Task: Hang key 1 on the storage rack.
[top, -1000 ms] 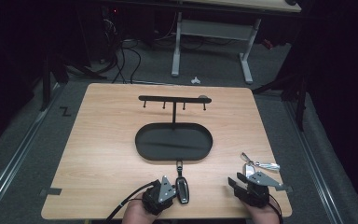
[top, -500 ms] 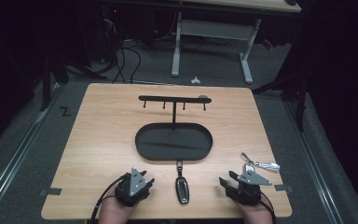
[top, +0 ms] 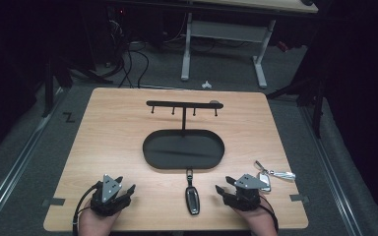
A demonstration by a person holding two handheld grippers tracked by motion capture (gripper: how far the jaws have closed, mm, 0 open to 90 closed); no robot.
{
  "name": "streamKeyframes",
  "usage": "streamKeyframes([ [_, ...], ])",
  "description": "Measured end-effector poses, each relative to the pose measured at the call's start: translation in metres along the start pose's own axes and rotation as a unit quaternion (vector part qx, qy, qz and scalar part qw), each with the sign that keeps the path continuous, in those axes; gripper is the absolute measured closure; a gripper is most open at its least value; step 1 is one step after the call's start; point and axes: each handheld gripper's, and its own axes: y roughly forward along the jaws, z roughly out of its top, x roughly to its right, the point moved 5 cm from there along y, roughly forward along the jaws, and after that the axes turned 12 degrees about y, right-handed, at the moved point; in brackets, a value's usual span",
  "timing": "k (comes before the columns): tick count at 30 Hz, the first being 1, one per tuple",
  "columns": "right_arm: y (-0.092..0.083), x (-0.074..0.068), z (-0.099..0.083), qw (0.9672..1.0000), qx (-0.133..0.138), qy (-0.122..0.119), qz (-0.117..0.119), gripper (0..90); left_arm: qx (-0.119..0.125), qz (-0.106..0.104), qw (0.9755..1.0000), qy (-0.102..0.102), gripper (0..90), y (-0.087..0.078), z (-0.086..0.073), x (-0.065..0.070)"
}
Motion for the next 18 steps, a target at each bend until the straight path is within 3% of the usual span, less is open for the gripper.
streamKeyframes([
  [2, 0.004, -0.007, 0.001, 0.9999, -0.004, -0.006, 0.015, 40.1, 0.001, 0.000, 1.0000, 0.001, 45.2, -0.001, -0.002, 0.000],
  [8, 0.011, -0.022, 0.003, 0.9990, -0.011, -0.014, 0.041, 40.6, 0.004, 0.005, 1.0000, -0.003, 42.3, -0.004, -0.005, -0.003],
  [18, 0.008, -0.045, 0.011, 0.9973, 0.004, -0.030, 0.067, 63.7, -0.003, 0.003, 1.0000, 0.001, 41.8, -0.002, -0.006, -0.002],
])
